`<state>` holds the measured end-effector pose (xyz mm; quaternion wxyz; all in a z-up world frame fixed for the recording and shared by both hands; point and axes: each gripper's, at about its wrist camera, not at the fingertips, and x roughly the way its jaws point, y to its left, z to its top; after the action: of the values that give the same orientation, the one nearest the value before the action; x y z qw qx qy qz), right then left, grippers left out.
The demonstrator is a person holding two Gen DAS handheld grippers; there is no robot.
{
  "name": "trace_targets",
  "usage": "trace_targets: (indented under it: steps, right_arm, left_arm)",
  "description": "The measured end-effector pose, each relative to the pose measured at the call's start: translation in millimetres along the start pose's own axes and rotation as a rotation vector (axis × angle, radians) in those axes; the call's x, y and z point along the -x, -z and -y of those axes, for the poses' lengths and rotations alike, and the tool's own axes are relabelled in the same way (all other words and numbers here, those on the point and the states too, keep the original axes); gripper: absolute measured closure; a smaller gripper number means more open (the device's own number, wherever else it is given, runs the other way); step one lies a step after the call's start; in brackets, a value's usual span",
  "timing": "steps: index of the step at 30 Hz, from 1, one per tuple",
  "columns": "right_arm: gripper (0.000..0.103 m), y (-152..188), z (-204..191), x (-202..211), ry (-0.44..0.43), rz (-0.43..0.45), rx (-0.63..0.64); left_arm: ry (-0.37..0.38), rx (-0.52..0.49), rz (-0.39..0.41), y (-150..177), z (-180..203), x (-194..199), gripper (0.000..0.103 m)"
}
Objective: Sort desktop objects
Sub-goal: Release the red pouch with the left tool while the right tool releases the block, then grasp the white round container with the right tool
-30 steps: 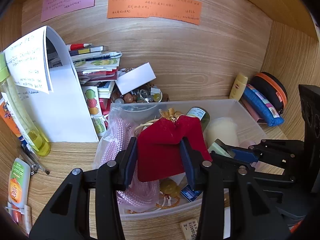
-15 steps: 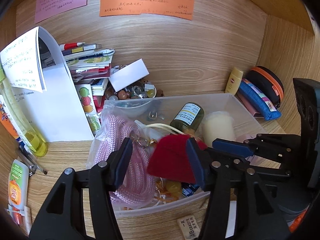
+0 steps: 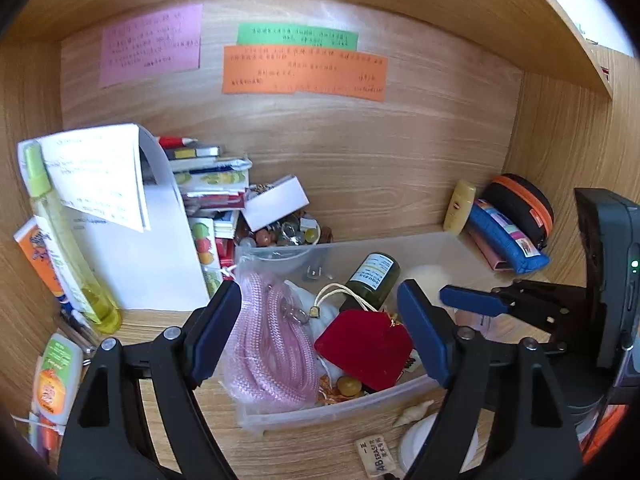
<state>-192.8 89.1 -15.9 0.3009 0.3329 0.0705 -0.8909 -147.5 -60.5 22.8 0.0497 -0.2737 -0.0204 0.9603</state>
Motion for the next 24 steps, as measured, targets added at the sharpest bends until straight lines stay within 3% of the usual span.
trace_targets:
  steps: [4,7,15,24]
  right_arm:
    - [0.057,-2,-1,18,0.004,0.044,-0.003]
    - [0.043,-1,-2,35,0.007,0.077,-0.005]
    - [0.019,18,-13,64,0.028,0.092,0.020]
    - [0.017,51,-16,73,0.088,0.040,0.014]
  left_arm:
    - [-0.035,-0.030,0.007,-3,6,15,0.022]
    - [-0.057,-0.035,0.019,1,6,28,0.012]
    - [-0.077,0.035,0.013,20,-7,48,0.008]
    - [-0.040,0.096,-0.014,56,-23,56,0.003]
